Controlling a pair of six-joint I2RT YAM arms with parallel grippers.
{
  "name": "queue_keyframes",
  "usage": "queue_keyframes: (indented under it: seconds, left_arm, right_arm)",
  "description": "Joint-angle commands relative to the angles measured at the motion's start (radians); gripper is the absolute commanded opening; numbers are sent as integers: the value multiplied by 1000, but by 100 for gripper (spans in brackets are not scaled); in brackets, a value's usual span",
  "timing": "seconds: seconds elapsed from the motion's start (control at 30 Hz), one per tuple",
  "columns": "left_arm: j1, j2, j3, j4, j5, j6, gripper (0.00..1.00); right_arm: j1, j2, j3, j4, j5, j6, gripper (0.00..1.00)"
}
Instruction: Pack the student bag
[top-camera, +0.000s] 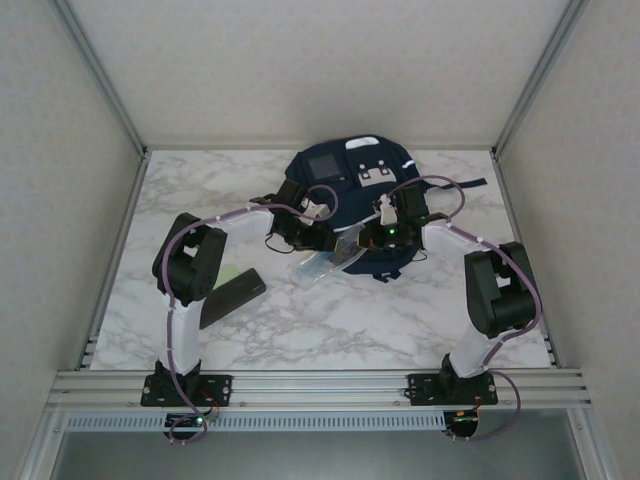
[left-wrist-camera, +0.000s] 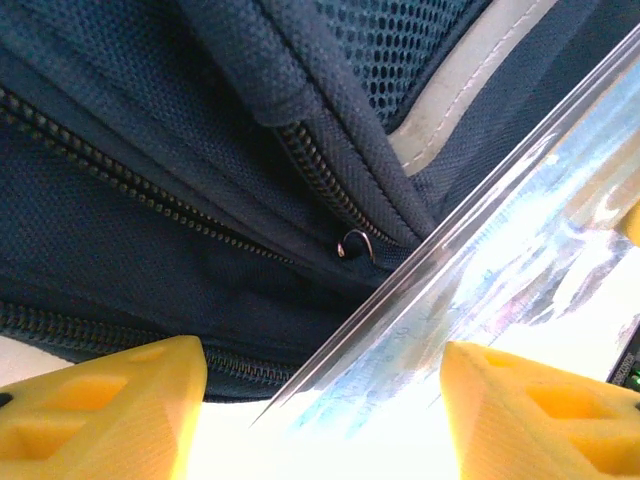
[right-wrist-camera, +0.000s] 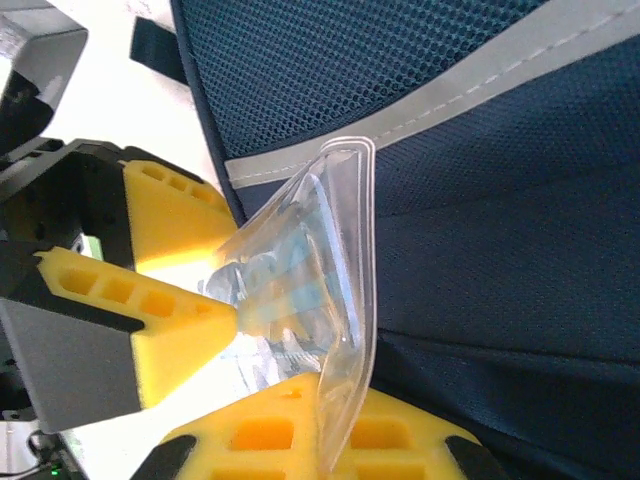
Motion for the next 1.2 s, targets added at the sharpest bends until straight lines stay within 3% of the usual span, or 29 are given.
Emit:
queue_keyframes:
  seconds: [0.0, 0.17, 0.33, 0.53, 0.9, 1.17]
  left_arm:
    - [-8, -46, 43, -76, -75, -22, 68]
    - [-8, -144, 77, -125, -202, -19, 75]
    - [-29, -230, 111, -146, -338, 17, 76]
    - [-76, -240, 160, -151, -368, 70, 76]
    - [-227, -40, 348, -186, -502, 249, 77]
    - [-306, 125, 495, -219, -588, 340, 78]
  right_arm:
    - [0, -40, 12, 0, -62, 18, 0]
    - [-28, -116, 68, -129, -82, 6, 0]
    - [-127, -253, 66, -183, -166, 59, 0]
    - [-279, -431, 75, -234, -216, 122, 0]
    - [-568, -636, 55, -239, -113, 253, 0]
    - [-672, -690, 28, -199, -61, 312, 0]
